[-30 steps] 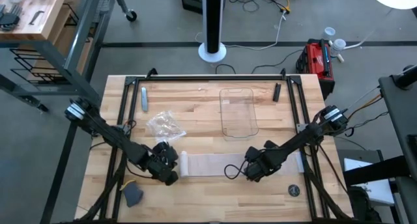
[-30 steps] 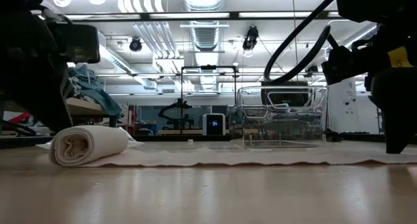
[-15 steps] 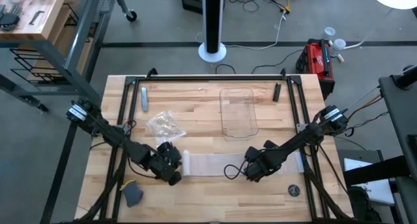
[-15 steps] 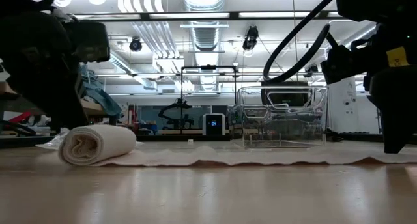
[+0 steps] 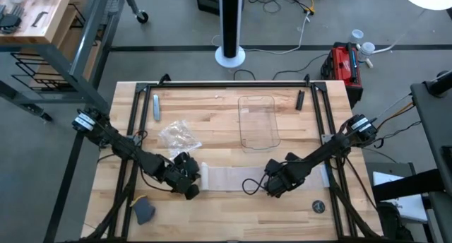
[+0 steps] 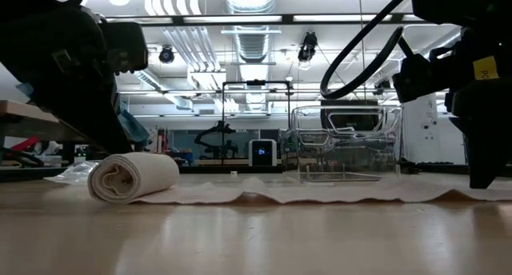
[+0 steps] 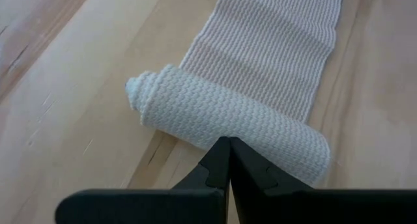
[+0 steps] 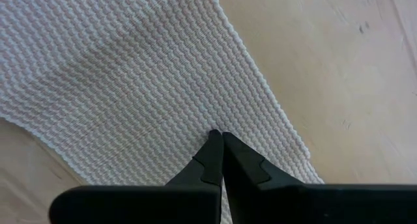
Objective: Roll bandage
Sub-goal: Roll the brown bandage
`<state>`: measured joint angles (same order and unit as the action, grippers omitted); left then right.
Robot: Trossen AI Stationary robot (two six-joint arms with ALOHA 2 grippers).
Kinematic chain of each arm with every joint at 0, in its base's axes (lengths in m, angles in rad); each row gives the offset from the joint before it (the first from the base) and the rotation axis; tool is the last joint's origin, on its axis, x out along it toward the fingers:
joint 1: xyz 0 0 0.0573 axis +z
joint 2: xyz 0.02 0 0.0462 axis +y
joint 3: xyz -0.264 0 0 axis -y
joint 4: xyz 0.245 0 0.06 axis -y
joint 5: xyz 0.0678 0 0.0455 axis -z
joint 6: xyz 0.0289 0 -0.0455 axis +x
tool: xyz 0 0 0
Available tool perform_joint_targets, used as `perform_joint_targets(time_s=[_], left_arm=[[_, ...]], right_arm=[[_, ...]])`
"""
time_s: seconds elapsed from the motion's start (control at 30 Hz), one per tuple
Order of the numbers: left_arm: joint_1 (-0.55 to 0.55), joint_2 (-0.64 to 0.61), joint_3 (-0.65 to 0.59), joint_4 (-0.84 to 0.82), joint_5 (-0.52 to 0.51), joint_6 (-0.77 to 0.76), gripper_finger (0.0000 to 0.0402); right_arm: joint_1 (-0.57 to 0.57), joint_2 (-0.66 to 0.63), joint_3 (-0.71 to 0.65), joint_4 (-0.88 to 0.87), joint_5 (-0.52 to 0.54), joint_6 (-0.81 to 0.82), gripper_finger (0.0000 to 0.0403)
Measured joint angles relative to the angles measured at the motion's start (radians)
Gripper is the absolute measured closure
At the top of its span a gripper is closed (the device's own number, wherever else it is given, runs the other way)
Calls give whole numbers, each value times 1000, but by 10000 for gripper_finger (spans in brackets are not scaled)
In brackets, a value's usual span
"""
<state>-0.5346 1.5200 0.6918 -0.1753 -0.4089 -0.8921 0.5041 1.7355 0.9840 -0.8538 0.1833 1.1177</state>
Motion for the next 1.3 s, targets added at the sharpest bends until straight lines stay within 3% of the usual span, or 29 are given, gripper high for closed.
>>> perform_joint_targets(time_s=[0.47, 0.8, 1.3], left_arm=[[2, 0, 0, 24, 0, 19, 401], [3, 0, 0, 52, 0, 51, 401], [23, 0, 0, 65, 8, 77, 401]], right_arm=[[0, -1, 0, 3, 5, -1, 403], [5, -69, 36, -11, 97, -9, 403], [-3, -84, 192, 42, 288, -205, 403]])
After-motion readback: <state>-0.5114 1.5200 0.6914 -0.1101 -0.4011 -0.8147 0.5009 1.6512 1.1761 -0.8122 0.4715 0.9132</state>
